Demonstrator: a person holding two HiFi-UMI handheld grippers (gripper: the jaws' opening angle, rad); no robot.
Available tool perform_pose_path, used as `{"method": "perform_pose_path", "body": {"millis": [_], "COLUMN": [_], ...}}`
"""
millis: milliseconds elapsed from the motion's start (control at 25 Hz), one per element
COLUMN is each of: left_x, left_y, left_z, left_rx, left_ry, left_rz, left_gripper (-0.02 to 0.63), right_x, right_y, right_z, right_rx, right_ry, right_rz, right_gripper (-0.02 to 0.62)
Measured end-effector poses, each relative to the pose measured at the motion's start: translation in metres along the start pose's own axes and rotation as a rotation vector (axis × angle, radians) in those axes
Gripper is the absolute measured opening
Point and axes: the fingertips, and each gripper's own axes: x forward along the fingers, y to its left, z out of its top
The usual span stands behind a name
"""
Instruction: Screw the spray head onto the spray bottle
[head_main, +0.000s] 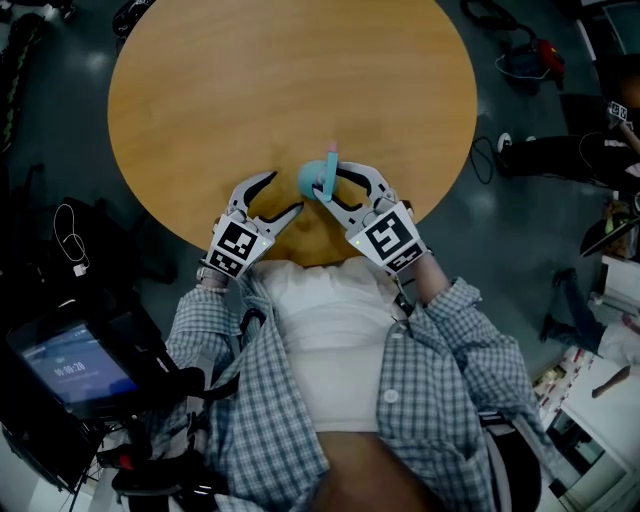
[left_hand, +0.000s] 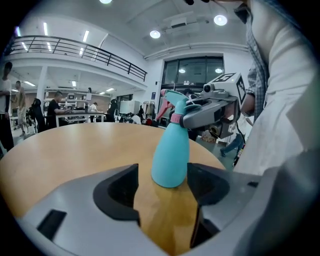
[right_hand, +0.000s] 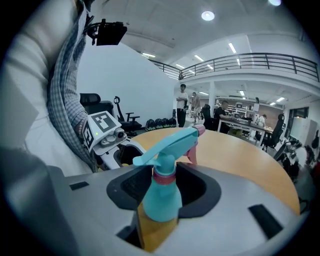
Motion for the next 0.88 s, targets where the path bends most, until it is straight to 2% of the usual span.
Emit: {"method": "perform_pose_path", "body": {"millis": [120, 200, 280, 560, 600, 680, 760, 880], "left_x": [-0.001, -0.003, -0.005, -0.010, -0.010, -0.010, -0.009, -0.010], "left_y": [0.002, 0.005, 0.007, 0.007, 0.006, 0.006, 0.005, 0.005], "left_z": [0.000, -0.001, -0.003, -0.010, -0.010, -0.010, -0.009, -0.009], "left_rx": [-0.014, -0.019, -0.023, -0.053, -0.061, -0.077, -0.088, -0.101], "left_ry": [-0.007, -0.006, -0.002, 0.005, 0.003, -0.001, -0.003, -0.010], "left_rz": [0.026, 0.052, 0.074, 0.079, 0.081, 0.085, 0.088, 0.092], "left_gripper": [0.245, 0.125, 0.006, 0.005, 0.005, 0.006, 0.005, 0.005], "right_x": [0.004, 0.006, 0.005, -0.011, -0.013, -0.016, -0.019, -0.020], "right_y": [0.000, -0.002, -0.007, -0.029, -0.029, -0.032, -0.035, -0.036], "right_z": [-0.006, -0.012, -0.019, -0.050, -0.054, -0.059, -0.062, -0.066], "right_rx": [0.004, 0.040, 0.083, 0.234, 0.247, 0.264, 0.284, 0.327], "right_ry": [0.031, 0.042, 0.048, 0.062, 0.071, 0.074, 0.063, 0.050], "right_rz": [0.017, 0.017, 0.009, -0.079, -0.079, -0.098, -0.127, -0.144], "right_gripper": [0.187, 0.218, 0.224, 0.221, 0.202, 0.093, 0.012, -0.005]}}
